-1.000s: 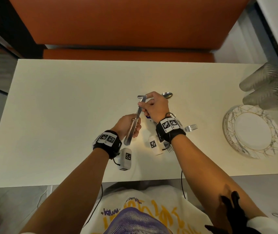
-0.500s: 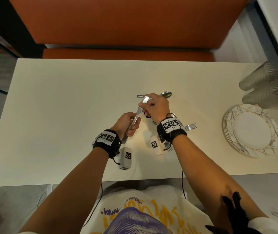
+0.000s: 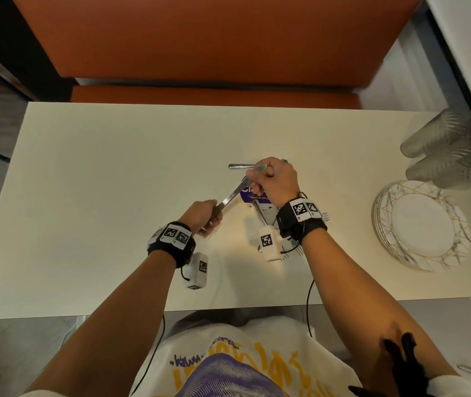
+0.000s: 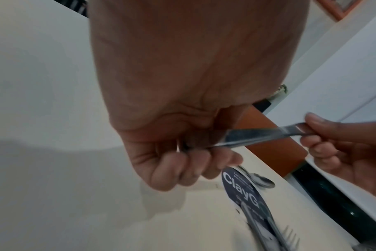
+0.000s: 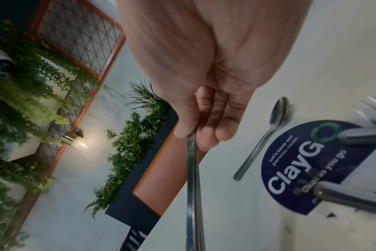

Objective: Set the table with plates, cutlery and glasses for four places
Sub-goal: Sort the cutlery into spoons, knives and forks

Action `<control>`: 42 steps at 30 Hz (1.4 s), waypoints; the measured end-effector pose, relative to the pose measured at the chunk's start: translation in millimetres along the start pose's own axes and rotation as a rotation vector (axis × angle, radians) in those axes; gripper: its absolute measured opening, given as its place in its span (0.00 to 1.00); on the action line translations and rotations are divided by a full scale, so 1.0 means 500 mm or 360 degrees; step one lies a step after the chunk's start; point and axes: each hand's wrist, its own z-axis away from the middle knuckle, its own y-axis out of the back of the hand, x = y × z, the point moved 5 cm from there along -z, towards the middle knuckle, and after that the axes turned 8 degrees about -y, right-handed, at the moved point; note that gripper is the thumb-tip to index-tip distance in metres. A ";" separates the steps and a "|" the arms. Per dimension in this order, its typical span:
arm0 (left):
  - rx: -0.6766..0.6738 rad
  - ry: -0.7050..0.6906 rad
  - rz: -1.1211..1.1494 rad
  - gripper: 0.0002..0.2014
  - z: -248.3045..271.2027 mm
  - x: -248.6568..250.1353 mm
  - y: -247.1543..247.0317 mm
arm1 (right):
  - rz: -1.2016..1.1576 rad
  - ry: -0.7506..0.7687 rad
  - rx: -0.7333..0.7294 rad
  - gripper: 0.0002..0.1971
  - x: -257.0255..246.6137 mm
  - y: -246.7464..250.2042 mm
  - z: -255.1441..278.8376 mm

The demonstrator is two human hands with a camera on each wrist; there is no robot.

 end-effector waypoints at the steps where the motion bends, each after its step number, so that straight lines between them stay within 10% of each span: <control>1: 0.0018 0.0024 0.0010 0.21 -0.005 -0.005 0.005 | -0.0006 0.0006 0.0025 0.10 0.002 0.006 -0.002; 11: 0.0127 0.0033 -0.0271 0.17 -0.038 0.022 0.013 | -0.0099 -0.0158 0.0089 0.10 0.037 0.039 -0.014; 28: 0.0374 -0.0979 -0.1201 0.03 -0.160 0.154 -0.050 | -0.0386 -0.0722 0.0255 0.13 0.191 0.131 -0.141; 42: 0.0577 -0.0851 -0.1242 0.05 -0.201 0.147 -0.057 | 0.0646 -0.0187 0.0252 0.10 0.205 0.140 -0.185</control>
